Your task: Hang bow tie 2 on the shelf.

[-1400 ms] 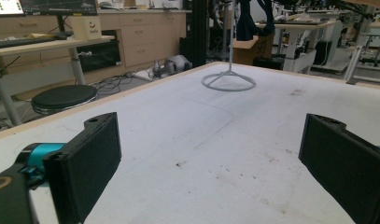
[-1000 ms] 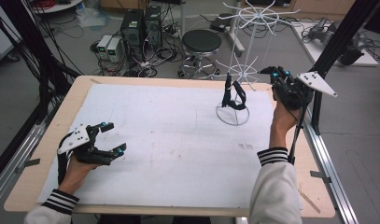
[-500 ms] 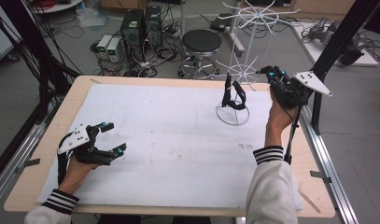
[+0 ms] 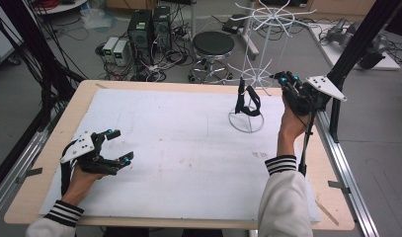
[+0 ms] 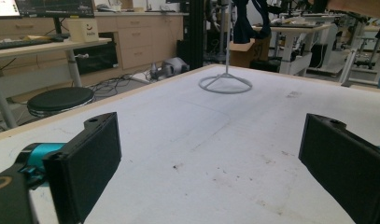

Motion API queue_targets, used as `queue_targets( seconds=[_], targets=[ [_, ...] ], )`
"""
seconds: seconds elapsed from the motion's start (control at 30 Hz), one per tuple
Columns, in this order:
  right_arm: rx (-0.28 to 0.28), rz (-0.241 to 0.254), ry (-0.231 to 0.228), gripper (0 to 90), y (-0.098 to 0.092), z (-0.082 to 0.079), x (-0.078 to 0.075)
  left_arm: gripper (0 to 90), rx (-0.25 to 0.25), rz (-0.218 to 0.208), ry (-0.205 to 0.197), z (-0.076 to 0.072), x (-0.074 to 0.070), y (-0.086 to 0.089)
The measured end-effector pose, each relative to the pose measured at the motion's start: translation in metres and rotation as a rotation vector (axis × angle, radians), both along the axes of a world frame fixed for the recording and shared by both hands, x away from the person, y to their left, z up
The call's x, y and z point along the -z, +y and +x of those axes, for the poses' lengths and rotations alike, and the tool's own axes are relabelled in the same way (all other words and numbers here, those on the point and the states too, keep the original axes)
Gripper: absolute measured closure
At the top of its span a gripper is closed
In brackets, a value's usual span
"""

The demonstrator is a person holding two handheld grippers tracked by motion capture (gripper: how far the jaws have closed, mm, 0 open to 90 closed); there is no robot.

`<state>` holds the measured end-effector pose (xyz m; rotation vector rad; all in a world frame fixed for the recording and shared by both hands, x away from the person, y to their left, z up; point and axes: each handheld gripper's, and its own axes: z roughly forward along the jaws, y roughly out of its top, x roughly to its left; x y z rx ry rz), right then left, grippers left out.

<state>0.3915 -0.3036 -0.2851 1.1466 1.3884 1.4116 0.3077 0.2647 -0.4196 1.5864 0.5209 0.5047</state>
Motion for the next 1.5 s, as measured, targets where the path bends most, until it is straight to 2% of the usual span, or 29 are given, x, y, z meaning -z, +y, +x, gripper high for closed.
queue_targets(
  seconds=[0.57, 0.77, 0.9, 1.2, 1.37, 1.5],
  targets=[
    [-0.028, -0.015, 0.069, 76.8, 0.002, -0.011, -0.001, 6.2, 0.009, -0.005, 0.0, -0.002, 0.002, -0.003],
    [-0.037, -0.013, 0.074, 76.2, 0.001, -0.013, -0.001, 6.2, 0.006, -0.006, 0.0, -0.002, 0.002, -0.004],
    [-0.045, -0.034, 0.085, 75.5, 0.003, -0.014, -0.001, 6.2, 0.002, -0.005, -0.001, -0.002, 0.002, -0.004],
    [-0.042, -0.044, 0.116, 72.6, 0.004, -0.017, 0.0, 6.2, 0.008, -0.002, -0.001, -0.003, 0.002, -0.006],
    [-0.076, -0.037, 0.161, 67.8, 0.002, -0.018, 0.0, 6.2, 0.008, 0.002, -0.002, -0.003, 0.002, -0.007],
    [-0.101, -0.041, 0.172, 63.9, 0.001, -0.02, -0.001, 6.2, 0.011, 0.001, -0.003, -0.003, 0.002, -0.008]
  ],
)
